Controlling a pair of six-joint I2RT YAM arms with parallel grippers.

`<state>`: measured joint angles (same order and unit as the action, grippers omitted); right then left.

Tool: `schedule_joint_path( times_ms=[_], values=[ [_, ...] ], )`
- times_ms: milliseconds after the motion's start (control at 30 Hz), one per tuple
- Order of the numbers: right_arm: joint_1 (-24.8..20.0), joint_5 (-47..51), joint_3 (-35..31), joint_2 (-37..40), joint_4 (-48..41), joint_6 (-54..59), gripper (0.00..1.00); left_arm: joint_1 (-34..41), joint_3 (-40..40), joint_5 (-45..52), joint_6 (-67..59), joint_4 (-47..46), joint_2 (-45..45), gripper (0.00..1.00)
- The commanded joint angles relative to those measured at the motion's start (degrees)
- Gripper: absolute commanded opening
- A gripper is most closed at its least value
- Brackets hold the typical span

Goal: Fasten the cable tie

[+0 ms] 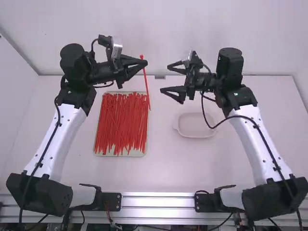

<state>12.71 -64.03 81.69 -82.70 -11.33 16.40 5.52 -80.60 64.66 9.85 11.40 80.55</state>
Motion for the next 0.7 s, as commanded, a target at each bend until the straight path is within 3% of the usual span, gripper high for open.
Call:
schedule_joint_path(
  times_ms=[0, 67, 167, 467, 667],
  values=[
    [0.1, -9.1, 1.5, -1.8, 2.1, -1.7, 0.98, 0.1, 0.4, 2.4, 0.4, 0.6, -0.3, 0.02],
    [0.1, -11.8, 1.5, -3.6, 5.6, -3.8, 1.0, -0.1, 0.4, 3.3, 4.3, 2.9, -0.3, 0.02],
    [1.0, -14.3, 1.5, -5.3, 8.8, -5.8, 0.94, 0.3, 0.4, 6.3, 6.5, 6.4, -0.3, 0.02],
    [6.2, -13.8, 1.5, -7.7, 11.0, -5.4, 0.63, 1.1, 0.4, 6.3, 9.0, 9.0, -0.3, 0.02],
    [6.9, -12.1, 1.5, -7.7, 11.0, -5.5, 0.45, 0.9, 0.4, 6.3, 14.3, 10.9, -0.3, 0.02]
  ],
)
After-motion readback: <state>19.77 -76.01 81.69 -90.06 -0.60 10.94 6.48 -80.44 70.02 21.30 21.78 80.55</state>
